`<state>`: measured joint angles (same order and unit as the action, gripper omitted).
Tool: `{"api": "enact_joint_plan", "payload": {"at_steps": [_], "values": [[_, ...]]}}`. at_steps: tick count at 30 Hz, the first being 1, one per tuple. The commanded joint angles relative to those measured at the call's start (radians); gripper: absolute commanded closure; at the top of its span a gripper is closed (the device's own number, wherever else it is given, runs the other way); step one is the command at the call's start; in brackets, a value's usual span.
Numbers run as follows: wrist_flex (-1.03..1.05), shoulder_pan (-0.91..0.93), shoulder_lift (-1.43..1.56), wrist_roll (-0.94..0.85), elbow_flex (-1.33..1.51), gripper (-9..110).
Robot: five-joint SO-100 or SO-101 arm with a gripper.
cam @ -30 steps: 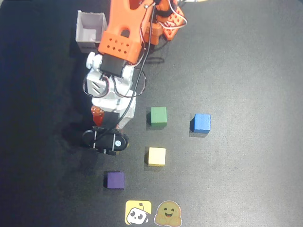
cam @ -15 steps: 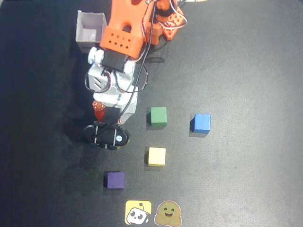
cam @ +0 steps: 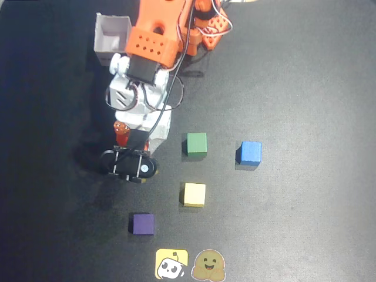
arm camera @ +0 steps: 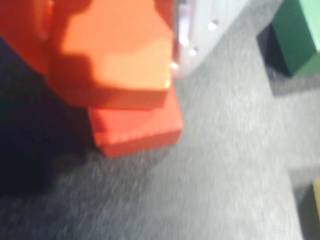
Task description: Put the orange cube on top of the red cube.
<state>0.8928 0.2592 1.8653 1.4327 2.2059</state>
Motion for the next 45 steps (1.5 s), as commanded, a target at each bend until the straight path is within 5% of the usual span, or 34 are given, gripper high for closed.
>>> {"api": "enact_joint_plan", "payload": {"at_steps": [1,25,28,35,37,45], "values": [[-0.031,-0.002,0.023,0.015,-0.026,97],[-0.072,-0.006,-0.067,-0.017,-0.044,96],[-0.072,-0.006,-0.067,-0.018,-0.044,85],[-0.078,-0.006,-0.057,-0.015,-0.034,85],[-0.081,-0.006,-0.057,-0.014,-0.032,76],[-0.083,-0.017,-0.029,0.008,-0.018,75]]}}
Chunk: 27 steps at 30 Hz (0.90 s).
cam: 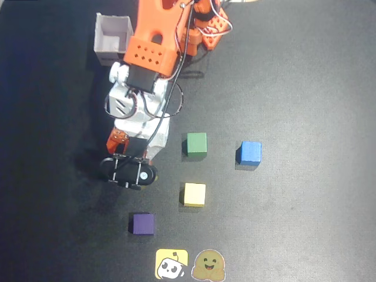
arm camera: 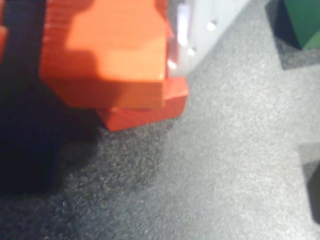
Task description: Put the orange cube on top of the red cube.
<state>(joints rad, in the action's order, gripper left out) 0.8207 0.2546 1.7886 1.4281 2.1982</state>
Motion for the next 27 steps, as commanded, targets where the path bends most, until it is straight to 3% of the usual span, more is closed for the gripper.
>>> {"api": "enact_joint_plan", "payload": {"at_steps": [1,17,23,27], "values": [[-0.009,-0.014,0.055,0.015,-0.006,75],[0.057,-0.054,0.426,-0.028,0.135,77],[0.101,-0.135,0.687,-0.041,0.264,100],[0.118,-0.222,0.802,0.014,0.334,101]]}}
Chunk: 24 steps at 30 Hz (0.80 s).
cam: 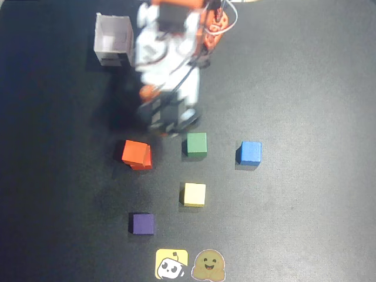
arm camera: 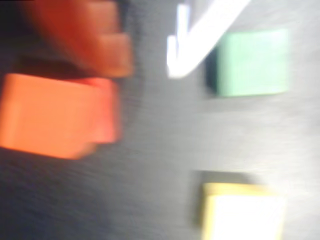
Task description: Put the orange cube on top of the red cube.
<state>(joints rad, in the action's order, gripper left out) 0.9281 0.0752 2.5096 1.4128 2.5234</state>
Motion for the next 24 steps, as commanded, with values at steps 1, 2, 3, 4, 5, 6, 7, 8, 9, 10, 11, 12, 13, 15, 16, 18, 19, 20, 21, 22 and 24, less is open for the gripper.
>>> {"api": "enact_joint_plan", "payload": {"at_steps": [1,2,3,4,5,6,7,8,9,10,11,12,13,15,16,18,19,20,21,22,24], "values": [[0.015,-0.064,0.091,0.04,0.017,101],[0.018,-0.081,0.109,0.04,0.028,101],[0.026,-0.095,0.127,0.04,0.038,100],[0.032,-0.106,0.153,0.04,0.054,100],[0.04,-0.117,0.189,0.04,0.074,100],[0.048,-0.127,0.232,0.04,0.098,100],[0.058,-0.135,0.276,0.04,0.124,100],[0.072,-0.144,0.316,0.04,0.149,100],[0.087,-0.149,0.348,0.04,0.166,100],[0.101,-0.15,0.373,0.04,0.178,100],[0.114,-0.15,0.399,0.037,0.19,100],[0.127,-0.15,0.425,0.037,0.202,100],[0.141,-0.153,0.459,0.037,0.219,100],[0.172,-0.16,0.543,0.037,0.261,100],[0.189,-0.163,0.583,0.037,0.284,100],[0.19,-0.166,0.583,0.041,0.302,100],[0.19,-0.166,0.583,0.041,0.308,100],[0.192,-0.166,0.583,0.041,0.313,100],[0.196,-0.166,0.583,0.041,0.319,100],[0.196,-0.169,0.583,0.04,0.328,100],[0.189,-0.173,0.583,0.041,0.348,100]]}}
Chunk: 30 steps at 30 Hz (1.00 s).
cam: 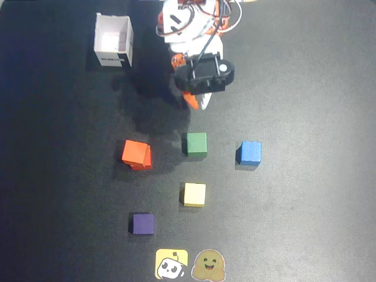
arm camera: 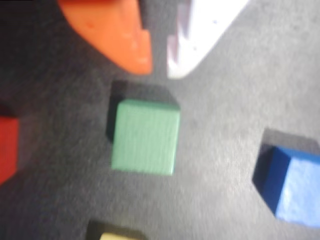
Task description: Put the orange cube on top of the red cube.
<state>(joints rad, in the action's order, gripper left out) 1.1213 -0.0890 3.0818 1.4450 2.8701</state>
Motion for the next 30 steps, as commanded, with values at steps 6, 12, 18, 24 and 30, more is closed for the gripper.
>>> {"api": "enact_joint_plan", "payload": {"at_steps": [6,12,18,24,30], "values": [[0.038,-0.009,0.011,0.026,0.003,100],[0.146,-0.006,0.011,0.069,0.003,100],[0.146,-0.009,0.011,0.055,0.003,100],[0.14,-0.002,0.011,-0.021,0.003,101],[0.14,-0.002,0.011,-0.021,0.003,100]]}}
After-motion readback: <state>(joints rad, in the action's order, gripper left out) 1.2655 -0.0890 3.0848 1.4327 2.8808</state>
